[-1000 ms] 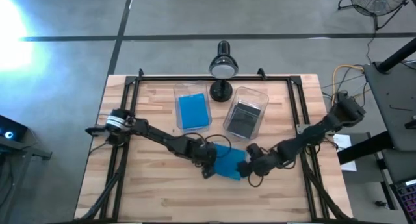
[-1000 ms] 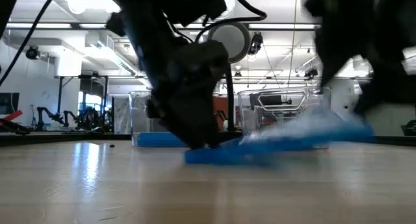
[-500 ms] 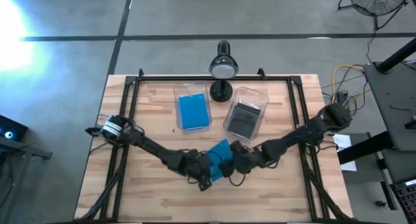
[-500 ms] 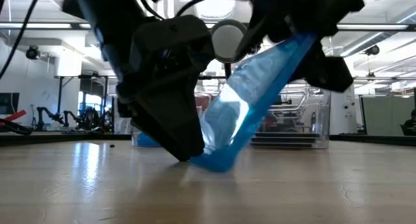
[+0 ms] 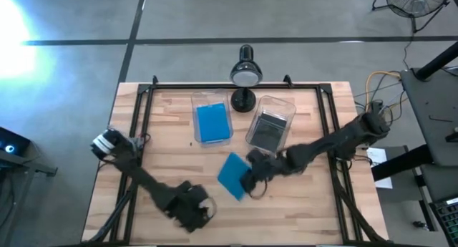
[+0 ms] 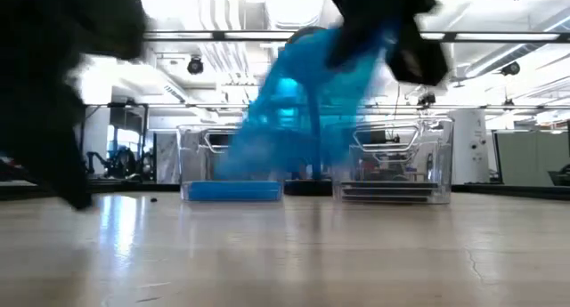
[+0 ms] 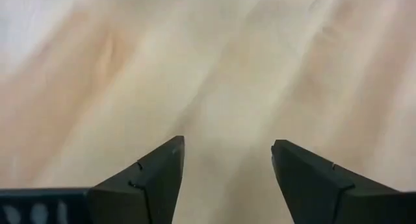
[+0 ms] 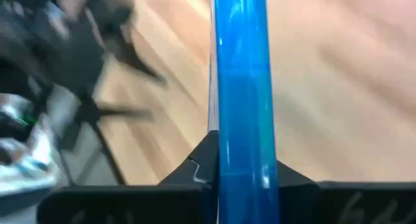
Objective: Pick & place jewel cases by type
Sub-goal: Put the blue CD case into the left transparent bin
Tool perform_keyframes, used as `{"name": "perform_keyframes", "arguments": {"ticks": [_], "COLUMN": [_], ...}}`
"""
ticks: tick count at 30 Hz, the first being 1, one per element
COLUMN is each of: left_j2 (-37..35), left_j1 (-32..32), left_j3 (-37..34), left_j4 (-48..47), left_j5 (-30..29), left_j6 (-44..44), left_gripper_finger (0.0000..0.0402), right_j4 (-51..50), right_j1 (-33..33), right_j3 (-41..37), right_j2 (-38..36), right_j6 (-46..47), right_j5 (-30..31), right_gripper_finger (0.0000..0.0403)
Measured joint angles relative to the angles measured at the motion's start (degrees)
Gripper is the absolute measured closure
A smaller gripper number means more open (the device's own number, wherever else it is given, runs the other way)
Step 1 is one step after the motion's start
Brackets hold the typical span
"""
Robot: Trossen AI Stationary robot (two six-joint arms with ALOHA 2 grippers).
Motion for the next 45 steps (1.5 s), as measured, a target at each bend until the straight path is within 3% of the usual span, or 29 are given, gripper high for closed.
{"name": "perform_keyframes", "arguments": {"ticks": [4,6,11,16,23,28,31,34,36,41,45], "left_j2": [-4.0,-5.0,-5.9,-6.2,-6.3,-6.3,-6.3,-6.4,-6.4,-6.4,-6.4], "left_j1": [-7.9,-12.0,-18.1,-17.8,-15.4,-15.0,-15.0,-14.9,-14.7,-14.1,-13.9], "left_j3": [-3.9,-6.1,-9.2,-9.7,-8.7,-8.2,-8.3,-8.7,-9.0,-9.6,-9.6], "left_j4": [-0.3,-0.6,0.4,0.9,0.9,1.5,1.5,1.3,1.3,1.3,1.3], "left_j5": [-5.2,-10.0,-21.4,-23.9,-25.5,-25.9,-25.9,-26.0,-26.1,-26.3,-26.2], "left_j6": [-19.1,-29.9,-48.9,-50.4,-47.8,-47.8,-47.8,-47.9,-47.9,-48.3,-48.3], "left_gripper_finger": [0.0188,0.0188,0.0188,0.0188,0.0188,0.0188,0.0188,0.0188,0.0188,0.0188,0.0188], "right_j4": [0.1,1.1,-5.2,-25.6,-35.7,-45.9,-41.4,-34.4,-32.4,-30.4,-26.5], "right_j1": [-5.4,-9.2,-18.9,-27.1,-33.9,-35.3,-35.5,-35.7,-36.3,-36.4,-36.3], "right_j3": [3.3,6.9,19.9,35.9,56.2,70.0,67.5,66.3,66.0,62.8,58.8], "right_j2": [-4.1,-5.1,-1.1,11.2,27.6,33.2,29.7,27.1,26.7,27.6,29.1], "right_j6": [-8.1,-18.2,-54.8,-74.3,-81.2,-82.3,-84.3,-84.9,-85.7,-85.7,-84.7], "right_j5": [4.5,4.6,-5.3,-17.0,-21.8,-23.8,-22.6,-13.4,-11.6,-11.6,-15.7], "right_gripper_finger": [0.0389,0.0389,0.0389,0.0389,0.0358,0.0350,0.0380,0.0389,0.0392,0.0393,0.0393]}}
